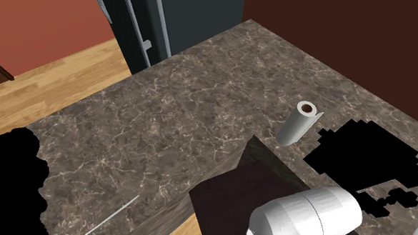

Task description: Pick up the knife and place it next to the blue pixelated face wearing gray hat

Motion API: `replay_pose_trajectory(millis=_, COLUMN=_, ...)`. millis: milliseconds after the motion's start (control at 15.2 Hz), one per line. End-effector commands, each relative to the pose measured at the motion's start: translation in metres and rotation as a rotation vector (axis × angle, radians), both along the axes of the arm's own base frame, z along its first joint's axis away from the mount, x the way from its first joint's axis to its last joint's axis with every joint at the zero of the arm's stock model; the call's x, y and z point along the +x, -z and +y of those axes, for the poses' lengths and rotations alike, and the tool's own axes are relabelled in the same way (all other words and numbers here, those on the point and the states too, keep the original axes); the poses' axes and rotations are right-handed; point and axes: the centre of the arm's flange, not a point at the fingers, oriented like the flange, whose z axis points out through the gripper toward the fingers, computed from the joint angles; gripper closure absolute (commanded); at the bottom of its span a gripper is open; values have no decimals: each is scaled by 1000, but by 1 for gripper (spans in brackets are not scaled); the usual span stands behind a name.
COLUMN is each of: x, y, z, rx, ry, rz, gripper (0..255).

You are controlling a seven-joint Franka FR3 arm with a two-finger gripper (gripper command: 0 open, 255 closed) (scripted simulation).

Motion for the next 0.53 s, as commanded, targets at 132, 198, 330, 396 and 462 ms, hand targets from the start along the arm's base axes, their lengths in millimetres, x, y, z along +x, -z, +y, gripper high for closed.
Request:
replay_pose_trajectory(millis=132, x=-1, y=21, z=1, rx=0, ry=0, rz=0, gripper=255)
replay_pose_trajectory(millis=198, x=-1, y=26, z=1, rx=0, ry=0, rz=0, gripper=255)
replay_pose_trajectory(millis=330, x=-1, y=37, z=1, rx=0, ry=0, rz=0, gripper=255)
replay_pose_trajectory(millis=396, x=-1, y=42, z=1, rx=0, ry=0, rz=0, gripper=255)
replay_pose_trajectory(millis=462, x=-1, y=47, z=1, rx=0, ry=0, rz=0, gripper=255)
